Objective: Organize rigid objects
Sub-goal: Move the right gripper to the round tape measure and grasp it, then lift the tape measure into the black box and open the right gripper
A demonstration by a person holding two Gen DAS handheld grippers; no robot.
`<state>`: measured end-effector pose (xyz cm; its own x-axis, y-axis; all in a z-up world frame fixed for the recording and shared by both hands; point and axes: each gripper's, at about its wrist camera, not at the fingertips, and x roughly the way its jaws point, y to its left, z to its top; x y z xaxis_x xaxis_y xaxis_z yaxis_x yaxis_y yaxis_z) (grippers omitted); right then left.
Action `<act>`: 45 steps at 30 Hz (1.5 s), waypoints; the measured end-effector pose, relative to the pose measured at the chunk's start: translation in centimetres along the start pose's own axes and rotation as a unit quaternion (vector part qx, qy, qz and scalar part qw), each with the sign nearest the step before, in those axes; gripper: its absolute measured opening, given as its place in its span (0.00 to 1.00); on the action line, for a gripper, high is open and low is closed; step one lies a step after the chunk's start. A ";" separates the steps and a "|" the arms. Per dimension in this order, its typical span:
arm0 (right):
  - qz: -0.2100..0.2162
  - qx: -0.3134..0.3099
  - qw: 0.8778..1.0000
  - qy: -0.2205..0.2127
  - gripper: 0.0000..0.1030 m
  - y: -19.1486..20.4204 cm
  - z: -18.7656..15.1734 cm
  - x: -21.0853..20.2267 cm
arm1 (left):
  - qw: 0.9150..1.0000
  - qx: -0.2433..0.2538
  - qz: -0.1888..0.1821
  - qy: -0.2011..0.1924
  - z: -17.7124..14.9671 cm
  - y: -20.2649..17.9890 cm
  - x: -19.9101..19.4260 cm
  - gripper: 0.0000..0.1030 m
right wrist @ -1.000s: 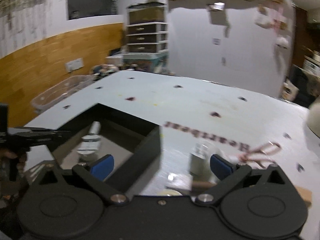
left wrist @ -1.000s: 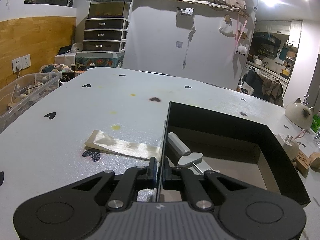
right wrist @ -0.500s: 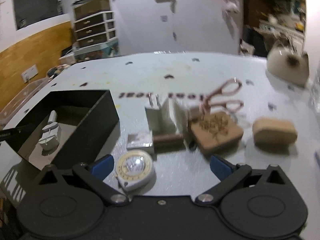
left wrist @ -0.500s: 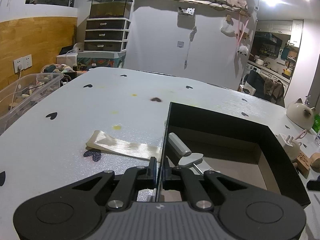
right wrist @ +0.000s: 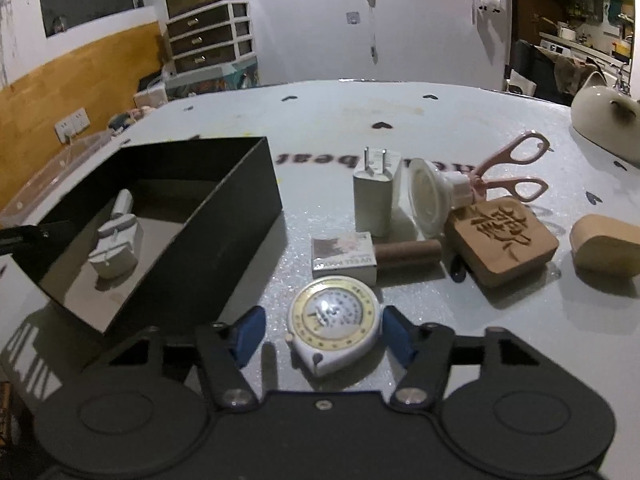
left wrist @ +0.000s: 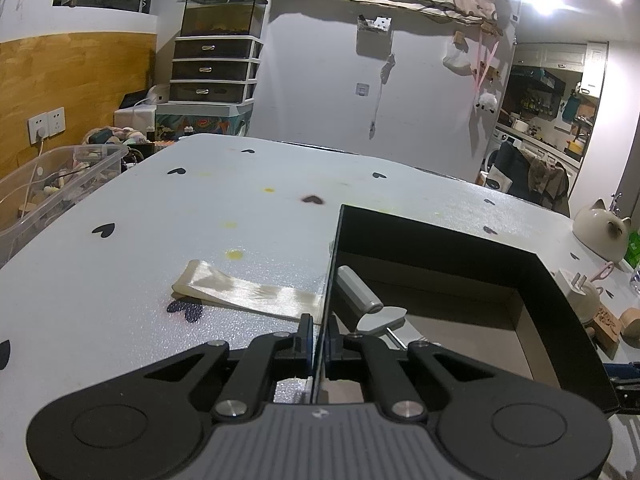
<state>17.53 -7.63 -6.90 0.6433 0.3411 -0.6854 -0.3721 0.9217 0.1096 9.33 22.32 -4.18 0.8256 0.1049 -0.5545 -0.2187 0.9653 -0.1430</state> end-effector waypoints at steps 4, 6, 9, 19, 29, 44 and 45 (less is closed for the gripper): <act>-0.013 -0.003 1.000 0.004 0.52 0.1 0.2 0.2 | 1.000 0.000 0.000 0.000 0.0 -0.1 0.0 0.05; -0.011 -0.001 1.000 0.006 0.52 -0.2 0.2 0.1 | 1.000 0.000 0.000 0.000 0.0 -0.1 0.0 0.05; -0.012 -0.007 1.000 0.008 0.51 -0.2 0.1 0.0 | 1.000 0.000 0.000 0.000 0.0 -0.1 0.0 0.05; 0.011 -0.004 1.000 -0.018 0.51 -0.5 1.0 -2.2 | 1.000 0.002 0.004 0.004 0.1 -0.2 0.0 0.05; 0.122 -0.059 0.990 -0.039 0.51 3.6 6.8 -2.5 | 1.000 0.007 0.005 0.005 0.1 -0.5 0.0 0.04; 0.139 -0.134 0.977 0.089 0.51 12.1 11.8 8.1 | 1.000 0.010 0.007 0.005 0.2 -0.6 0.0 0.04; 0.138 -0.132 0.977 0.093 0.51 12.2 11.9 8.5 | 1.000 0.010 0.007 0.005 0.2 -0.6 0.0 0.04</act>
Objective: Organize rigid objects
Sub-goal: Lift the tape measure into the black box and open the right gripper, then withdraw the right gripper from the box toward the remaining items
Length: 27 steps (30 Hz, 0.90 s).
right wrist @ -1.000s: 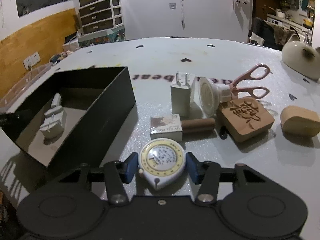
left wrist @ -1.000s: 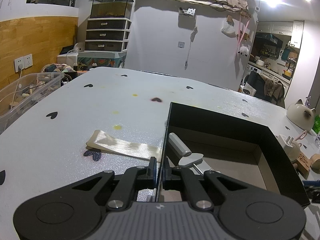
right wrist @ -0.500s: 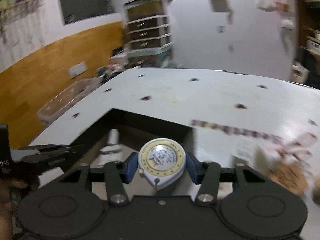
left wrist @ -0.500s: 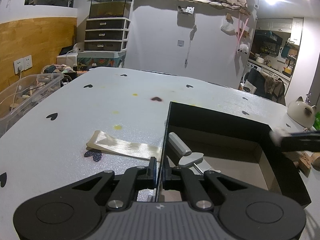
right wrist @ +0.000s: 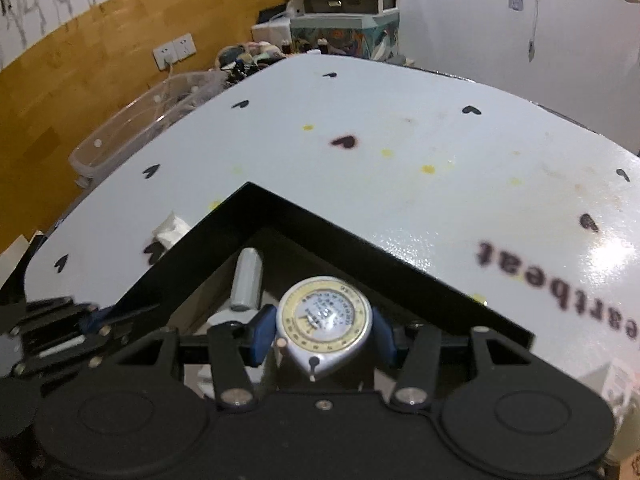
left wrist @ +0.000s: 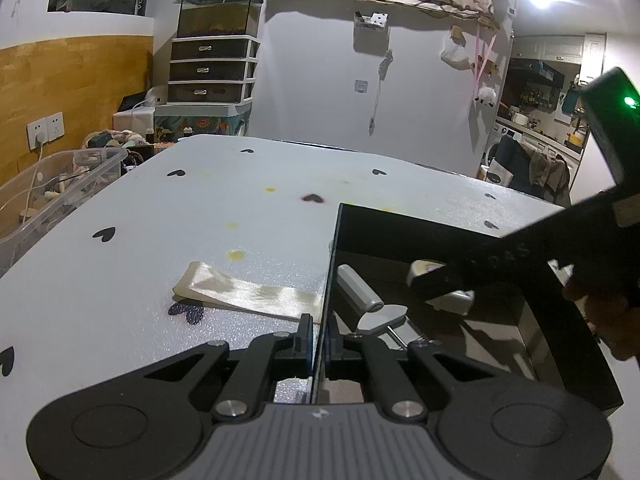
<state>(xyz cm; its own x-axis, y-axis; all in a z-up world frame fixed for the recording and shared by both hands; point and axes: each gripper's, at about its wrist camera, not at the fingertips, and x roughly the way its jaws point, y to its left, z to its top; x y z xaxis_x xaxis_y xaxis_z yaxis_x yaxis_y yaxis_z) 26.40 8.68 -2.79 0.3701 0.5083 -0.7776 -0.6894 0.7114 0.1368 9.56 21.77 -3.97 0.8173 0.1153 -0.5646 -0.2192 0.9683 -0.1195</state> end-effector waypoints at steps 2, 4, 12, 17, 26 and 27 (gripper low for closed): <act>0.001 0.000 1.000 0.002 0.51 0.1 0.3 0.4 | 1.000 0.000 0.000 0.000 0.0 0.0 0.0 0.04; 0.000 0.003 1.000 0.002 0.52 0.1 0.5 0.6 | 1.000 0.000 0.000 0.000 0.0 0.0 0.0 0.04; 0.003 0.025 1.000 0.005 0.63 -0.4 -0.2 -0.3 | 1.000 0.000 0.002 0.000 0.0 -0.1 0.0 0.04; 0.005 0.025 1.000 0.001 0.66 -0.5 -0.7 -1.5 | 1.000 -0.002 0.002 0.001 0.1 -0.2 0.1 0.05; -0.001 0.034 0.999 -0.008 0.71 -0.9 -1.3 -3.0 | 1.000 -0.005 0.004 0.002 0.1 -0.1 0.1 0.05; -0.001 0.035 0.999 -0.008 0.71 -0.9 -1.4 -3.2 | 1.000 -0.005 0.004 0.002 0.1 -0.1 0.1 0.05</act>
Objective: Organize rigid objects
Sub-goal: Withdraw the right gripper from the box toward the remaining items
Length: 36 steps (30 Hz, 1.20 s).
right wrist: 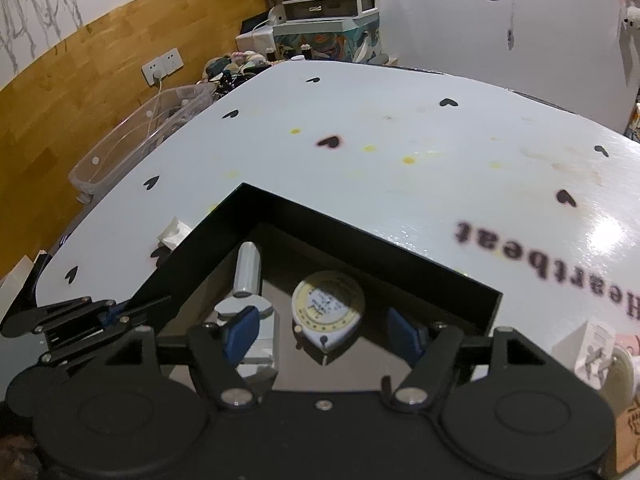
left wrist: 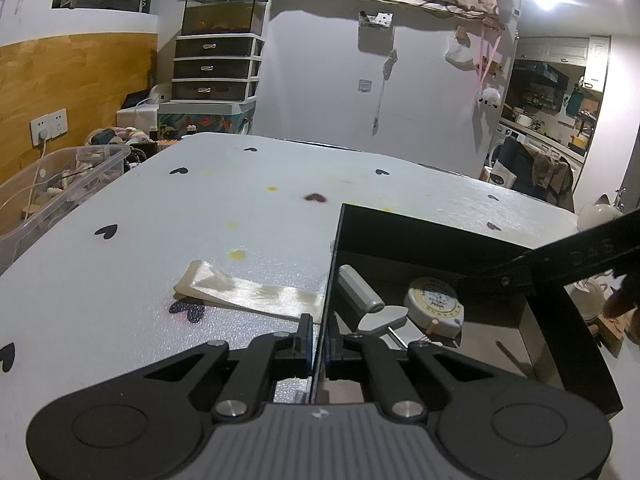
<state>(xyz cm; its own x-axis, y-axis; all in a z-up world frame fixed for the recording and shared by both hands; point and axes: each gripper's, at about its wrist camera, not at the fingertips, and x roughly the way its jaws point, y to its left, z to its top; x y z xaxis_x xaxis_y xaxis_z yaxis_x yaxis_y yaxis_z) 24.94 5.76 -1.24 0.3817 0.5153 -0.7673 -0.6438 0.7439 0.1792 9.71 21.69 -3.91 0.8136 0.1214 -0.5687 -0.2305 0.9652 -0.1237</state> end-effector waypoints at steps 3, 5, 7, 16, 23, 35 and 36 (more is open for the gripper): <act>0.003 0.001 1.000 -0.005 0.75 0.1 -0.2 -0.8 | 1.000 -0.002 0.000 0.000 0.0 0.1 0.0 0.05; 0.004 0.000 1.000 -0.013 0.77 0.1 -0.3 -1.6 | 1.000 -0.002 0.000 0.000 0.0 0.1 0.0 0.05; 0.003 -0.001 1.000 -0.023 0.80 0.1 -0.4 -2.4 | 1.000 -0.002 0.001 0.000 0.0 0.1 0.0 0.05; 0.015 -0.007 0.997 -0.069 0.93 -0.1 -1.3 -6.7 | 1.000 -0.002 0.006 0.002 0.1 -0.2 0.0 0.05; 0.000 -0.010 0.995 -0.103 0.98 -1.7 -3.4 -9.5 | 1.000 -0.003 0.010 0.005 0.1 -0.4 -0.1 0.05; -0.045 0.049 0.989 -0.136 0.98 -6.5 -9.7 -11.6 | 1.000 0.002 0.015 0.005 0.1 -0.6 -0.3 0.05; -0.049 0.054 0.988 -0.138 0.98 -6.8 -10.4 -11.6 | 1.000 0.001 0.015 0.005 0.1 -0.6 -0.2 0.05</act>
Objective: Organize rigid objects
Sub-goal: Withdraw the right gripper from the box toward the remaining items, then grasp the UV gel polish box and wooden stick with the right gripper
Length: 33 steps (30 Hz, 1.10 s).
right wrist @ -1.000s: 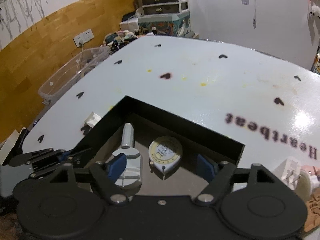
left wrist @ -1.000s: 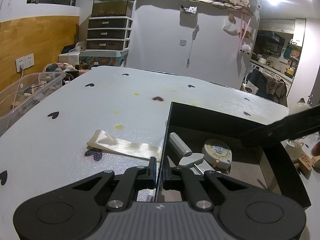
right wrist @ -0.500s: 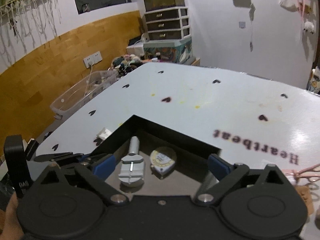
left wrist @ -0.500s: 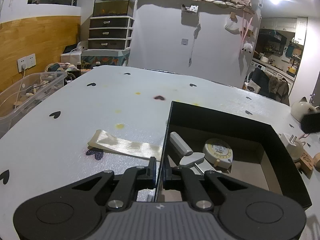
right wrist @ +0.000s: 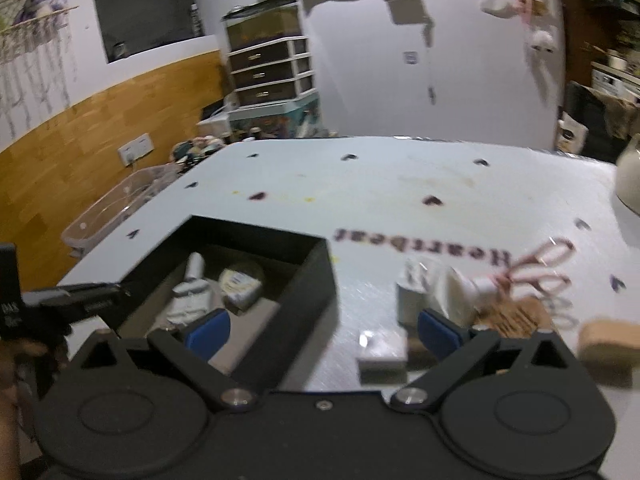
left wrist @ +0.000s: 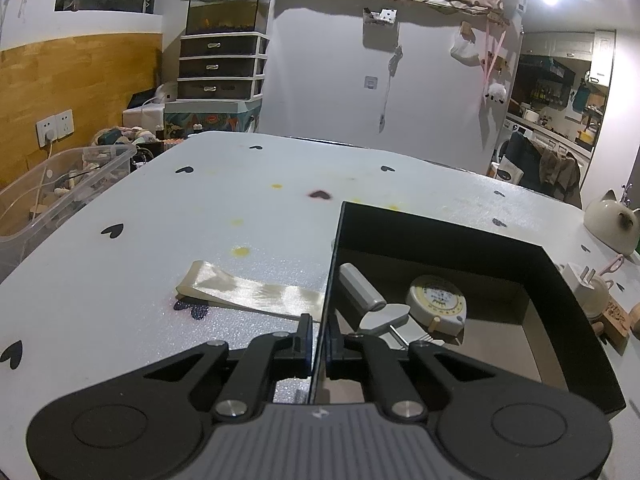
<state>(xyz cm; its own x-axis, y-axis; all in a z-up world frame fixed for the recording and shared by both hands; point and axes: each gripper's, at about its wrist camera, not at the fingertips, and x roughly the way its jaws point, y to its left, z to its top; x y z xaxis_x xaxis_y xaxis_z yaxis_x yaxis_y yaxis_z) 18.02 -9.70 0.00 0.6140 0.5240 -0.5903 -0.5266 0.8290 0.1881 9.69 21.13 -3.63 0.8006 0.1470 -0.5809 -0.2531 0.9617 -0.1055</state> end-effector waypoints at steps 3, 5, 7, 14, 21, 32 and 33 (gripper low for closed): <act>-0.019 0.002 1.000 -0.006 0.98 -0.7 -1.8 -0.2 | 1.000 -0.003 -0.003 0.000 0.0 0.1 0.0 0.05; -0.029 0.002 1.000 -0.004 0.98 -1.0 -2.9 -0.1 | 1.000 0.000 -0.001 -0.001 0.0 0.1 0.0 0.05; -0.038 0.014 0.999 0.001 0.98 -1.4 -3.9 0.1 | 1.000 0.004 0.001 -0.001 0.0 0.0 0.0 0.05; -0.051 0.058 0.997 0.002 0.98 -2.6 -5.9 0.9 | 1.000 0.005 0.002 -0.001 0.0 -0.2 0.0 0.05; -0.072 0.046 0.996 0.010 0.97 -3.0 -5.5 2.8 | 1.000 0.011 0.005 0.000 0.0 -0.3 0.0 0.05; -0.081 -0.007 0.996 0.029 0.97 -3.9 -3.2 6.8 | 1.000 0.014 0.006 0.000 0.1 -0.3 -0.1 0.05; -0.078 -0.004 0.996 0.033 0.97 -4.0 -3.0 7.1 | 1.000 0.011 0.006 0.001 0.1 -0.3 -0.1 0.05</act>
<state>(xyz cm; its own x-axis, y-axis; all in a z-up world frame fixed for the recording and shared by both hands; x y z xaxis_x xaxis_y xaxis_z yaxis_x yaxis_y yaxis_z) 22.71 -9.84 -7.36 0.6487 0.3756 -0.6619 -0.4332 0.8973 0.0847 9.78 20.88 -3.47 0.7970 0.1580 -0.5829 -0.2503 0.9648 -0.0807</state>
